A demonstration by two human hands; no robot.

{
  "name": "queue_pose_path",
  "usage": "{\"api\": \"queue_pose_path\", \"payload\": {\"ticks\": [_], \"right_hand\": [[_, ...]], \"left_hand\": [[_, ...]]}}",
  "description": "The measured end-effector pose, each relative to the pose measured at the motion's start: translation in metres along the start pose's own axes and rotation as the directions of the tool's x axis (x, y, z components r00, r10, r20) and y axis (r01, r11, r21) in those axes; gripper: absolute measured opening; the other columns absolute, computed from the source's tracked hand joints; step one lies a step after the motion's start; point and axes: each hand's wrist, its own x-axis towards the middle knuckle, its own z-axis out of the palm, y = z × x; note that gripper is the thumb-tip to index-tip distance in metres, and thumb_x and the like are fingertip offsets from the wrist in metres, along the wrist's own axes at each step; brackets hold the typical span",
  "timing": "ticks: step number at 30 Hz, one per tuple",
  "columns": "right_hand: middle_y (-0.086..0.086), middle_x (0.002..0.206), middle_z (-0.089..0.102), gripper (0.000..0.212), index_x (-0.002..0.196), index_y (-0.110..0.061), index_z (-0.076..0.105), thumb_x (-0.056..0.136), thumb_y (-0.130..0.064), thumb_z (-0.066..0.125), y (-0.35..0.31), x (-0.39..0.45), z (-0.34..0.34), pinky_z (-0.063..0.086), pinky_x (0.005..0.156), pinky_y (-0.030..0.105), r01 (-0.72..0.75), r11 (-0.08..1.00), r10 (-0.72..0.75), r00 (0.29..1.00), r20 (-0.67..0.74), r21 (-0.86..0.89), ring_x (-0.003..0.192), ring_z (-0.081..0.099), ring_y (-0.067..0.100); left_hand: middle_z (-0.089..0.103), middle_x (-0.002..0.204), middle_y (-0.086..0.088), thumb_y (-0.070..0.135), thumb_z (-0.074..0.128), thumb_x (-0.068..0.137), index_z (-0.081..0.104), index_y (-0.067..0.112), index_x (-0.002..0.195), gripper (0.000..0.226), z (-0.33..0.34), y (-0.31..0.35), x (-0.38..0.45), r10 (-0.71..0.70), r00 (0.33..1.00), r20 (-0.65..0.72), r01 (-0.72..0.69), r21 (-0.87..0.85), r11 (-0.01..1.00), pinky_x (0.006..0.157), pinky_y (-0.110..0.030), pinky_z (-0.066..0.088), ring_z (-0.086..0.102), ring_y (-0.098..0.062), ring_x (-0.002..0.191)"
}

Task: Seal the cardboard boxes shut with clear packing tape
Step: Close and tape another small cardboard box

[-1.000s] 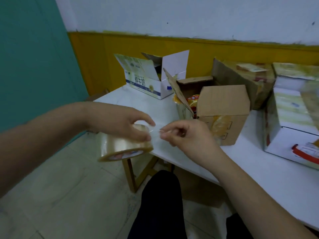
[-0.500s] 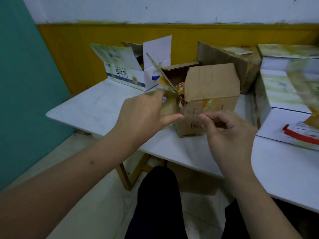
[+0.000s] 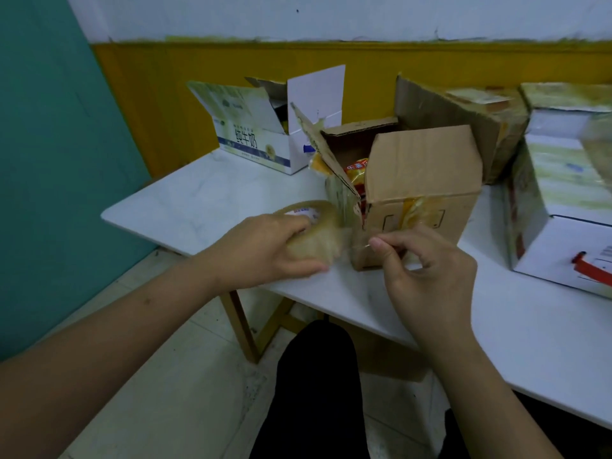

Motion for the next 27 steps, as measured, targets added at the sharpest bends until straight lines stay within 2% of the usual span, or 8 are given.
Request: {"api": "queue_pose_path", "payload": {"ticks": [2, 4, 6, 10, 15, 17, 21, 27], "right_hand": [[-0.006, 0.08, 0.07, 0.003, 0.088, -0.017, 0.079, 0.086, -0.019, 0.077, 0.0, 0.001, -0.001, 0.048, 0.066, 0.028, -0.012, 0.999, 0.012, 1.0, -0.008, 0.033, 0.075, 0.063, 0.013], [-0.006, 0.079, 0.07, 0.002, 0.087, -0.017, 0.078, 0.086, -0.018, 0.078, -0.001, 0.002, -0.001, 0.047, 0.067, 0.025, 0.006, 0.999, -0.005, 1.0, -0.017, 0.043, 0.074, 0.063, 0.012], [-0.007, 0.079, 0.07, 0.001, 0.086, -0.017, 0.079, 0.086, -0.017, 0.078, -0.003, 0.003, -0.002, 0.047, 0.069, 0.021, -0.008, 0.998, 0.011, 0.999, -0.031, 0.069, 0.075, 0.063, 0.01], [-0.011, 0.08, 0.07, 0.005, 0.085, -0.02, 0.078, 0.087, -0.017, 0.075, -0.008, 0.004, -0.014, 0.046, 0.071, 0.015, -0.078, 0.988, 0.089, 0.993, -0.081, 0.135, 0.077, 0.063, 0.004], [-0.025, 0.076, 0.071, 0.016, 0.078, -0.04, 0.072, 0.086, -0.027, 0.076, 0.006, 0.026, -0.031, 0.051, 0.072, 0.018, -0.362, 0.904, 0.361, 0.931, 0.047, 0.227, 0.076, 0.066, 0.001], [-0.021, 0.076, 0.072, 0.005, 0.086, -0.031, 0.077, 0.088, -0.03, 0.073, 0.011, 0.032, -0.036, 0.051, 0.071, 0.017, -0.369, 0.918, 0.361, 0.929, 0.08, 0.143, 0.075, 0.066, -0.002], [-0.008, 0.078, 0.073, 0.022, 0.094, -0.02, 0.08, 0.094, -0.036, 0.065, 0.018, 0.038, -0.035, 0.047, 0.065, 0.02, -0.243, 0.961, 0.25, 0.967, 0.038, -0.135, 0.071, 0.063, 0.004], [0.008, 0.071, 0.067, 0.037, 0.086, -0.016, 0.074, 0.1, -0.041, 0.051, 0.032, 0.063, -0.026, 0.034, 0.054, 0.031, -0.232, 0.885, 0.284, 0.956, 0.075, -0.403, 0.068, 0.059, 0.027]], "left_hand": [[0.058, 0.081, 0.015, 0.064, 0.063, 0.088, 0.055, 0.034, 0.087, 0.031, 0.001, -0.011, -0.007, 0.078, 0.993, 0.086, -0.075, -0.039, 0.996, 0.068, -0.027, 0.045, 0.056, -0.005, 0.079], [0.057, 0.081, 0.017, 0.069, 0.053, 0.088, 0.054, 0.035, 0.088, 0.033, -0.004, -0.017, -0.011, 0.082, 0.992, 0.101, -0.082, -0.009, 0.997, 0.069, -0.027, 0.047, 0.055, -0.002, 0.078], [0.052, 0.08, 0.023, 0.074, 0.045, 0.086, 0.054, 0.038, 0.093, 0.038, -0.013, -0.018, -0.009, 0.069, 0.996, 0.056, -0.073, 0.08, 0.994, 0.066, -0.024, 0.044, 0.051, 0.0, 0.073], [0.053, 0.071, 0.012, 0.08, 0.034, 0.088, 0.064, 0.02, 0.095, 0.068, -0.033, -0.014, 0.014, -0.012, 0.998, -0.069, 0.033, 0.317, 0.948, 0.058, -0.032, 0.045, 0.048, -0.007, 0.061], [0.036, 0.064, 0.015, 0.069, 0.042, 0.094, 0.044, 0.028, 0.09, 0.041, -0.036, 0.006, 0.037, 0.041, 0.999, -0.001, -0.037, 0.378, 0.925, 0.05, -0.027, 0.026, 0.035, 0.0, 0.055], [0.031, 0.066, 0.017, 0.065, 0.044, 0.096, 0.044, 0.028, 0.094, 0.037, -0.036, 0.012, 0.044, 0.054, 0.998, -0.018, -0.042, 0.404, 0.914, 0.05, -0.023, 0.022, 0.03, 0.0, 0.055], [0.031, 0.073, 0.016, 0.063, 0.046, 0.097, 0.057, 0.021, 0.116, 0.048, -0.037, 0.018, 0.058, 0.058, 0.995, -0.083, -0.015, 0.448, 0.894, 0.05, -0.02, 0.017, 0.036, -0.011, 0.068], [0.024, 0.069, 0.013, 0.064, 0.044, 0.097, 0.038, 0.022, 0.093, 0.043, -0.031, 0.024, 0.077, 0.043, 0.995, -0.095, 0.01, 0.495, 0.869, 0.06, -0.033, 0.027, 0.038, -0.019, 0.074]]}}
